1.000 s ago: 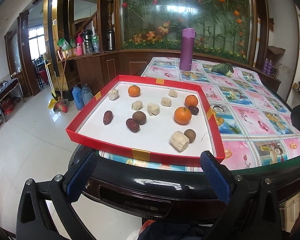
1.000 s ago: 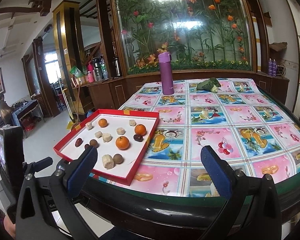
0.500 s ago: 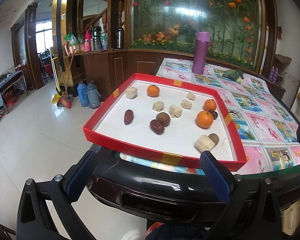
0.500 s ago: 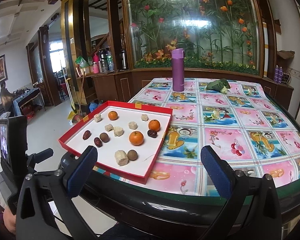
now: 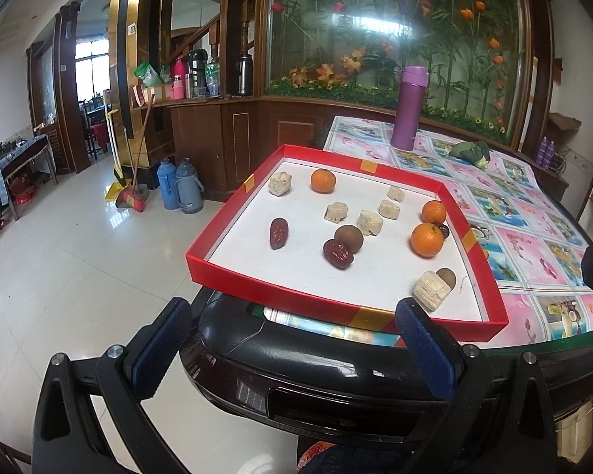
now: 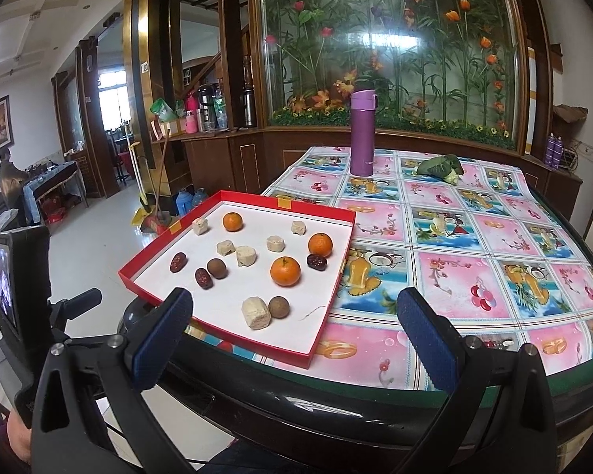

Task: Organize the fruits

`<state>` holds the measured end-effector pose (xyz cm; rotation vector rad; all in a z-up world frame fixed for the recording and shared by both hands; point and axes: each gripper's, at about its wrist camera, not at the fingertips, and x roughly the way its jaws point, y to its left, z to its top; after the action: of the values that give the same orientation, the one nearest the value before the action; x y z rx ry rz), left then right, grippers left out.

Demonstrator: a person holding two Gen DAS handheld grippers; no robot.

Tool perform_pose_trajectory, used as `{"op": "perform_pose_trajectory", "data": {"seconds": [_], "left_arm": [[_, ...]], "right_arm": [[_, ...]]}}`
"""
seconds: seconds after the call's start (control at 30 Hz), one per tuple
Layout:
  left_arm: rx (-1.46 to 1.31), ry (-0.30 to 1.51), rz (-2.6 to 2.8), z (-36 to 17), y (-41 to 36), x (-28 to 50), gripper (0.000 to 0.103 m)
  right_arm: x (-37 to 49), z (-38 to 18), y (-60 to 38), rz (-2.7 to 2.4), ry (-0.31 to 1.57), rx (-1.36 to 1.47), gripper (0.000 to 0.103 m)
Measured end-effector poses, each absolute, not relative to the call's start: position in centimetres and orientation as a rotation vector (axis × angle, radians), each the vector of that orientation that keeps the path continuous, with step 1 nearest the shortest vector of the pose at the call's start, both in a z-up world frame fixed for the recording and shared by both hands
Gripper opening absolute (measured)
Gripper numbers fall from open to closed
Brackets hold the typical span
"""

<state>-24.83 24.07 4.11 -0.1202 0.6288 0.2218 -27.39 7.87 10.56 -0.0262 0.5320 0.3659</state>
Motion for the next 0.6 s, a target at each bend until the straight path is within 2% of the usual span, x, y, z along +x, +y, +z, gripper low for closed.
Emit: {"op": "perform_pose_trajectory", "data": {"seconds": [0.6], "left_arm": [[-0.083, 0.621, 0.228, 4.94, 23.75, -24.25, 0.103]], "right_arm": [[-27.27, 10.81, 8.64, 0.362, 0.529, -0.024, 0.103]]}}
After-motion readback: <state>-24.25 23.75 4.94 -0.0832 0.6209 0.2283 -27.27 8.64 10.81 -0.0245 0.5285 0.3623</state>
